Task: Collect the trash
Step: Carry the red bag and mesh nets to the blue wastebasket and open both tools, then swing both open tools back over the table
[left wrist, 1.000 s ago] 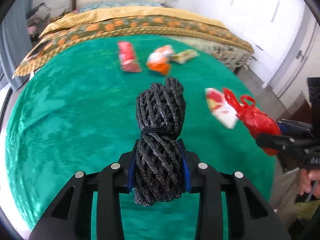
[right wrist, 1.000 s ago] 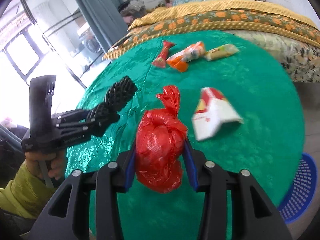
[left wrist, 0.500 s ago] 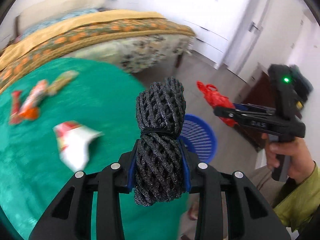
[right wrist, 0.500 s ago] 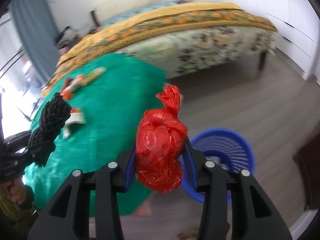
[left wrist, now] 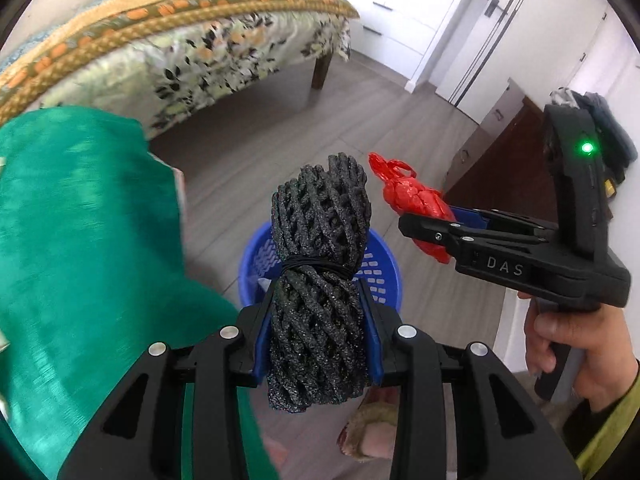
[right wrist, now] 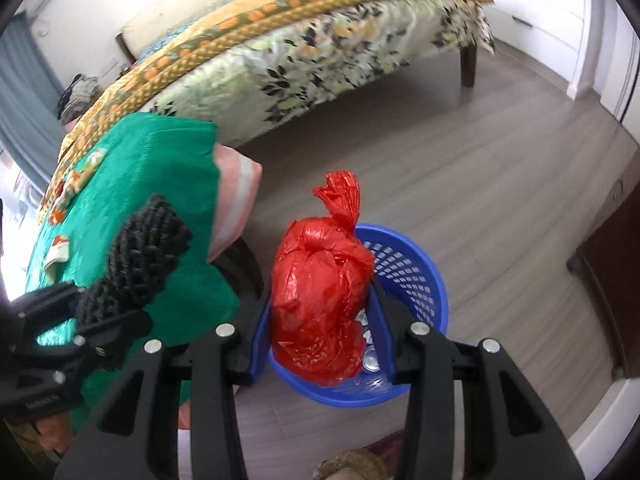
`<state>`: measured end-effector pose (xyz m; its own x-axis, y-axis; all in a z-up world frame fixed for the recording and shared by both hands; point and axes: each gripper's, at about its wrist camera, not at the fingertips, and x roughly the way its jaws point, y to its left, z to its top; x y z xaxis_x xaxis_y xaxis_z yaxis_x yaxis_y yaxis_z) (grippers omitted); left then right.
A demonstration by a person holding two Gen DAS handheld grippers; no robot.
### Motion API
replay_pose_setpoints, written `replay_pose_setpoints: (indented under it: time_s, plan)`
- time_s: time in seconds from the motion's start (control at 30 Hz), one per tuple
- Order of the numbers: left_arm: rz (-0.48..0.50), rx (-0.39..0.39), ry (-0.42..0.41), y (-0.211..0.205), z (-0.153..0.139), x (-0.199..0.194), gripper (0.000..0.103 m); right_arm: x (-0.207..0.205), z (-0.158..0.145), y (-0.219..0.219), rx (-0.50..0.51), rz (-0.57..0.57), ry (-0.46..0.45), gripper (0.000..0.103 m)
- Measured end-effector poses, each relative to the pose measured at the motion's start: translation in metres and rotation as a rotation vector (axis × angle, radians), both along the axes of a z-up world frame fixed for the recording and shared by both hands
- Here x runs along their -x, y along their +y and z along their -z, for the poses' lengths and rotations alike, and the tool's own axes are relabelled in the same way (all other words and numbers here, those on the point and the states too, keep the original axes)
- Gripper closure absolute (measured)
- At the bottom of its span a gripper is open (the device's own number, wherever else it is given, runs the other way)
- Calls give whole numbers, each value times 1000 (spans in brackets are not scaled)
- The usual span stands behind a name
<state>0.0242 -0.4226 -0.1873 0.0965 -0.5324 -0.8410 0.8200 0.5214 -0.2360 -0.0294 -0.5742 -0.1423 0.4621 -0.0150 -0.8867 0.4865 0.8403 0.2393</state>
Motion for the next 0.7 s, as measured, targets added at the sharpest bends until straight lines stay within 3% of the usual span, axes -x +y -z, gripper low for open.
replay_pose_setpoints:
  time_s: [0.1,0.13,0.17,0.23,0.3,0.37,0.47,0.6,0.7]
  plan:
    - [8,-19,13,-24,21,-3,64,1,12,-16,-30,30,7,60]
    - [13,-17,21,-31,28,-4,56,2,16,-23,-35,45,6,55]
    - [15,-15,26,-37,34,-6,36,3,17,-27,-44,51,5,41]
    - [-5,2,14,-41,39,-8,22,8,22,-39,-78,89,-12,33]
    - [-15,3,11,-43,40,-11,19,12,19,-47,-82,110,-29,33]
    - [-26,20,0,-39,32,-11,13,18,12,-51,-77,133,-56,25]
    - [-40,85,-63,-24,9,-4,5,23,-1,-52,-34,163,-90,13]
    - [-67,163,-160,9,-21,11,5,24,-18,-42,46,169,-144,6]
    - [-70,236,-120,43,-35,14,5,20,-33,-21,123,130,-211,5]
